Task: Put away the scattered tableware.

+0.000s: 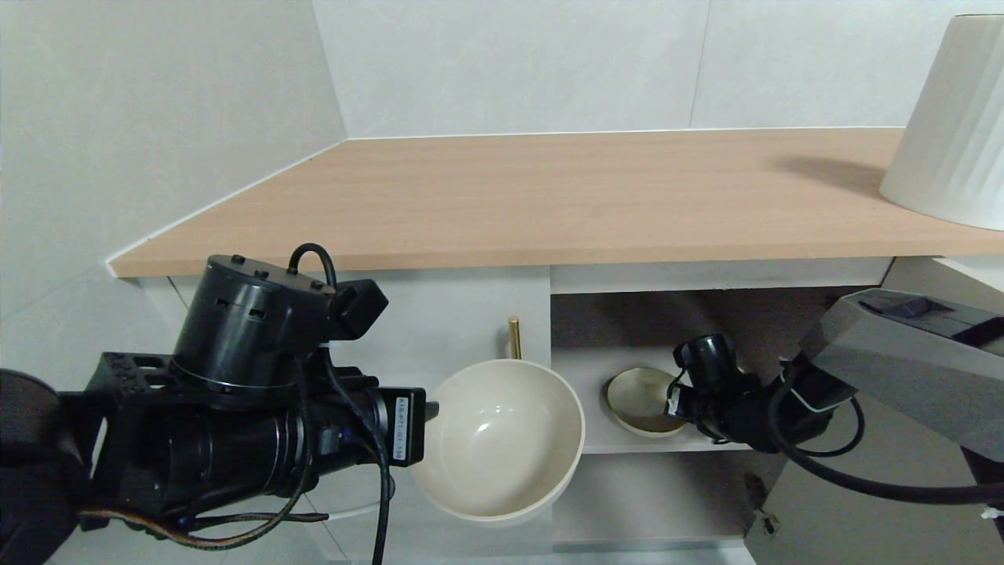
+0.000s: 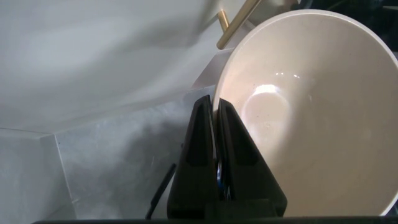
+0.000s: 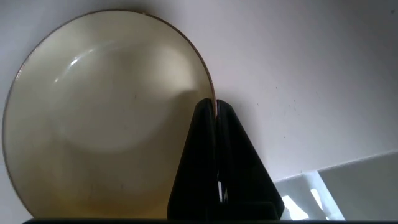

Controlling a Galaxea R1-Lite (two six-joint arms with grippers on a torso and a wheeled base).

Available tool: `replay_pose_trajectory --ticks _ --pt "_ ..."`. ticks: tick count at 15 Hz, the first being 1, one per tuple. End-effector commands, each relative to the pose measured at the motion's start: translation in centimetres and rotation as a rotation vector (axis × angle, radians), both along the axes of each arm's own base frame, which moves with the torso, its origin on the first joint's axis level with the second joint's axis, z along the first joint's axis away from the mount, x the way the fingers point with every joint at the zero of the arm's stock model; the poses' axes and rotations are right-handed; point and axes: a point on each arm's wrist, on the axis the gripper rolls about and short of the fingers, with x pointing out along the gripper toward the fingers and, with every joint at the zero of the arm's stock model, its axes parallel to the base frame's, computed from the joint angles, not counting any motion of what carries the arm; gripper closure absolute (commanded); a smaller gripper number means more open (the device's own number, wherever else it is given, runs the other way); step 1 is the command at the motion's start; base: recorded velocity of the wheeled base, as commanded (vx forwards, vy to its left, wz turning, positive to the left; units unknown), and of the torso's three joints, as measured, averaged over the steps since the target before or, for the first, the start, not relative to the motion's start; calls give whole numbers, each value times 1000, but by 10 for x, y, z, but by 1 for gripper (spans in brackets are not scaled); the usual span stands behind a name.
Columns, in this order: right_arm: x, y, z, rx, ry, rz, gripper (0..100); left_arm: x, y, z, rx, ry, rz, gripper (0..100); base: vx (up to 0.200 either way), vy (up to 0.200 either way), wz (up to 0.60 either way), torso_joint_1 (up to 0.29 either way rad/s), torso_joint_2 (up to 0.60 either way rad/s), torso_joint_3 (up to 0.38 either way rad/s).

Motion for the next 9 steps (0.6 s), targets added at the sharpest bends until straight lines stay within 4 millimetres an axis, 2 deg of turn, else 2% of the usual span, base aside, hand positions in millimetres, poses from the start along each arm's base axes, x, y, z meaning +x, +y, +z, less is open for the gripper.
replay_pose_trajectory --ticks 1,6,7,9 --pt "1 0 -2 1 -5 2 100 0 0 -1 2 2 0 100 0 0 0 0 0 0" --pt "6 -2 1 7 -25 -7 100 1 -1 -2 3 5 1 100 0 0 0 0 0 0" --pt "6 -2 1 8 -25 -8 0 1 -1 -2 3 5 1 100 0 0 0 0 0 0" --pt "5 -2 3 11 -30 -9 0 2 -2 -3 6 9 1 100 0 0 0 0 0 0"
